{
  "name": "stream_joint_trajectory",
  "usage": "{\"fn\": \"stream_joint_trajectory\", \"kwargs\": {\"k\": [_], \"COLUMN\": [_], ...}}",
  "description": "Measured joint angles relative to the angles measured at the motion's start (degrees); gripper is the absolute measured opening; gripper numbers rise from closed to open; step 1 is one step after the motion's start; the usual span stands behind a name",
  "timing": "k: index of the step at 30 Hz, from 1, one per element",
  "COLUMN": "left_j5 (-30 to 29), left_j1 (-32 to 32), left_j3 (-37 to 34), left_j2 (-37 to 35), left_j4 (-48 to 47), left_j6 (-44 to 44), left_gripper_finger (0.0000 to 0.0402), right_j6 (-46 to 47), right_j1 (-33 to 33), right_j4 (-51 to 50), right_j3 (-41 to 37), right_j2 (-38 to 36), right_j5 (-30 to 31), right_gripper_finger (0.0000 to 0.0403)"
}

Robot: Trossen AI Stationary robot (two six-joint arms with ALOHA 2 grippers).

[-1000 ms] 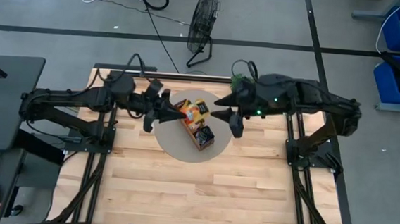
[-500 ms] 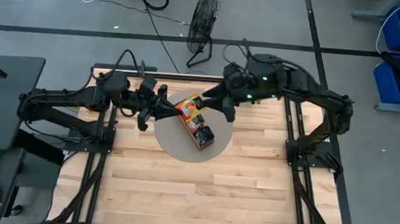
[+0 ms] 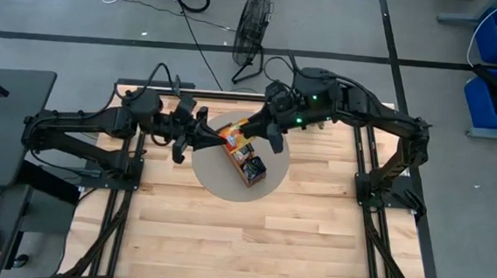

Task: Pick & Place Tea
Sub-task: Put the yellow tea bag into the left section of the wooden organizer

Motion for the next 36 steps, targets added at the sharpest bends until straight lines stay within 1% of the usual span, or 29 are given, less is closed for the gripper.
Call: {"fn": "stream_joint_trajectory", "kwargs": {"k": [4, 5, 8, 11, 14, 16, 19, 23, 26, 30, 36], "left_j5": [0.0, 0.0, 0.2, 0.1, 0.0, -0.4, -2.2, -5.0, -6.9, -9.2, -13.0], "left_j1": [0.5, 0.7, 1.4, 2.5, 3.5, 4.0, 4.4, 4.4, 4.4, 4.4, 4.4], "left_j3": [0.0, 0.0, 0.0, 0.0, 0.1, 0.1, 0.1, 0.1, 0.1, 0.1, 0.1], "left_j2": [0.0, 0.0, 0.0, -0.4, -3.1, -5.6, -9.4, -14.6, -18.0, -22.2, -28.1], "left_j4": [-1.0, -1.1, -1.4, -3.1, -5.5, -8.8, -14.1, -20.3, -26.1, -32.9, -39.8], "left_j6": [0.0, 0.1, 0.3, 0.4, 1.6, 3.8, 8.2, 11.9, 14.0, 15.1, 14.7], "left_gripper_finger": [0.0001, 0.0002, 0.0012, 0.0036, 0.0063, 0.0077, 0.0089, 0.0093, 0.0091, 0.009, 0.0089], "right_j6": [-0.3, -0.6, 1.0, 1.7, 1.9, 2.4, 5.2, 6.9, 9.3, 9.7, 9.9], "right_j1": [-0.4, -0.5, -0.7, -1.1, -1.2, -1.4, -1.9, -2.8, -4.5, -6.4, -8.2], "right_j4": [-0.9, -1.0, -1.7, -4.5, -6.5, -7.3, -8.7, -9.0, -9.0, -9.0, -8.8], "right_j3": [0.0, 0.0, 0.0, 0.0, 0.0, 0.0, 0.1, 0.1, 0.1, 0.1, 0.1], "right_j2": [0.0, 0.0, 0.0, 0.0, -0.4, -1.0, -1.3, -0.5, 1.6, 5.2, 11.5], "right_j5": [-0.7, -0.7, -0.6, 0.0, 2.1, 2.8, 5.6, 9.0, 8.5, 8.6, 8.2], "right_gripper_finger": [0.0024, 0.0013, 0.0012, 0.0004, 0.0004, 0.0002, 0.0002, 0.0001, 0.0001, 0.0001, 0.0]}}
